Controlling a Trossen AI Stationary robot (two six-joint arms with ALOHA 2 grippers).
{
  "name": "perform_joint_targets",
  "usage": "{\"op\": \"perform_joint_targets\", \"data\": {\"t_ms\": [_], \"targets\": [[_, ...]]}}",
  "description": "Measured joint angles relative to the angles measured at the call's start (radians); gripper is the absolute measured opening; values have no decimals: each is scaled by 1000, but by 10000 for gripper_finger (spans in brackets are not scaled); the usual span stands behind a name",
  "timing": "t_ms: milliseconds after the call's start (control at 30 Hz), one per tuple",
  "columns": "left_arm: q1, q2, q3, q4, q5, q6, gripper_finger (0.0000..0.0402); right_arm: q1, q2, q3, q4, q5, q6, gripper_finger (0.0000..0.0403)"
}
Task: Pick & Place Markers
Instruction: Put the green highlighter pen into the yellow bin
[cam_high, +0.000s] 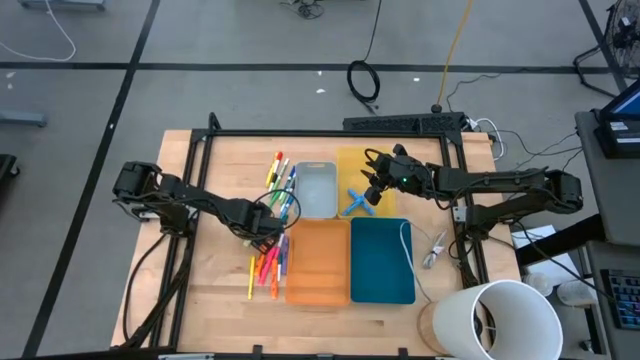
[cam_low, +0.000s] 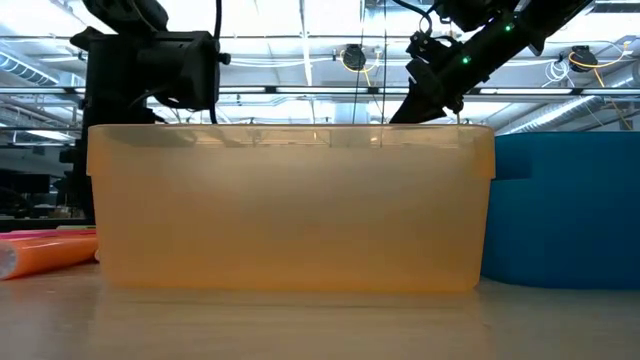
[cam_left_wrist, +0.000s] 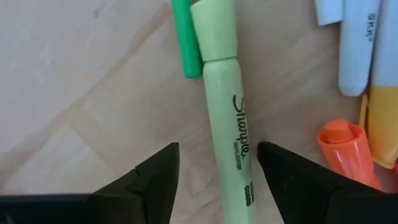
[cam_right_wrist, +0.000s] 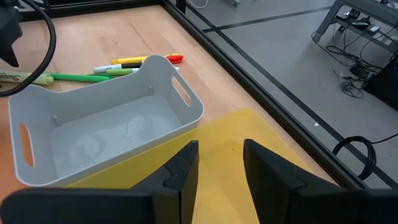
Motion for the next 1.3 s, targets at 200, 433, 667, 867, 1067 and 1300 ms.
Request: {"op": "perform_joint_targets", "data": {"t_ms": [200, 433, 667, 867, 1067, 1300], "targets": [[-2, 2, 1, -70, 13, -30, 234, 0, 0, 0, 0, 0, 0, 114], [-2, 3, -1, -80, 14, -26, 230, 0, 0, 0, 0, 0, 0, 114], [-2, 4, -1, -70, 23, -13, 132, 0, 0, 0, 0, 0, 0, 114], [-4, 4, -3, -47, 26, 81, 61, 0, 0, 0, 0, 0, 0, 114], [-23, -15, -3, -89, -1, 173, 61, 0, 0, 0, 0, 0, 0, 114], [-58, -156, -6, -202, -139, 154, 61, 0, 0, 0, 4, 0, 0, 114]]}}
